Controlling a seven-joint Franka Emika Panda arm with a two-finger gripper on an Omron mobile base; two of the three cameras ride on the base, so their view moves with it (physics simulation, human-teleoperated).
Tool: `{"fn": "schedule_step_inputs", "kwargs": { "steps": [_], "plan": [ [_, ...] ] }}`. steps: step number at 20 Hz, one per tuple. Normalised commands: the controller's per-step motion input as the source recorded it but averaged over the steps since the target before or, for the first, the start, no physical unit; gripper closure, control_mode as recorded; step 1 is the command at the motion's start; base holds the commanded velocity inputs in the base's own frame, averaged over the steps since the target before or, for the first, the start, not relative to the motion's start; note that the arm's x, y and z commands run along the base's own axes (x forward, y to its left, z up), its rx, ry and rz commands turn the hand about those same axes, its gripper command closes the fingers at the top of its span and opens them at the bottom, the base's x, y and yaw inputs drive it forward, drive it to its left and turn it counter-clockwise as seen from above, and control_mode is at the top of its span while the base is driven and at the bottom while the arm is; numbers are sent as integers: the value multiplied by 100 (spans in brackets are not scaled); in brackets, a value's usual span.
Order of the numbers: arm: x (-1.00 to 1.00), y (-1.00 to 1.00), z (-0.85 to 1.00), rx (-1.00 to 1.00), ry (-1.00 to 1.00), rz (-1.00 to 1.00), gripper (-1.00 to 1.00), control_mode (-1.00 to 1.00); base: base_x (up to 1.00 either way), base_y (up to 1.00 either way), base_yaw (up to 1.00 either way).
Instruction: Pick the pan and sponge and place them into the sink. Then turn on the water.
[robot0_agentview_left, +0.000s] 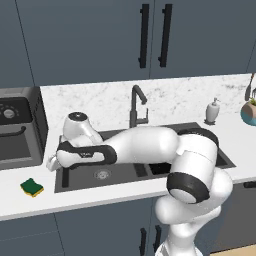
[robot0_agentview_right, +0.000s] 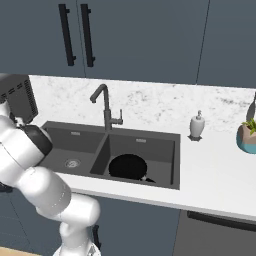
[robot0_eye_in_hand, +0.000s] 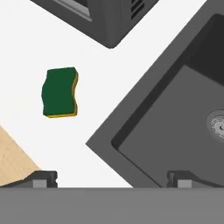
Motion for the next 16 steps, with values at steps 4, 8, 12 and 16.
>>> {"fn": "schedule_step_inputs", "kwargs": {
  "steps": [4, 8, 12, 16],
  "plan": [
    [0, 12, -1, -5, 0, 0, -100, -100, 0, 0, 0],
    [0, 27, -29, -8, 0, 0, -100, -100, 0, 0, 0],
    [0, 22, -29, -4, 0, 0, -100, -100, 0, 0, 0],
    [0, 24, -12, -2, 0, 0, -100, -100, 0, 0, 0]
  ]
}}
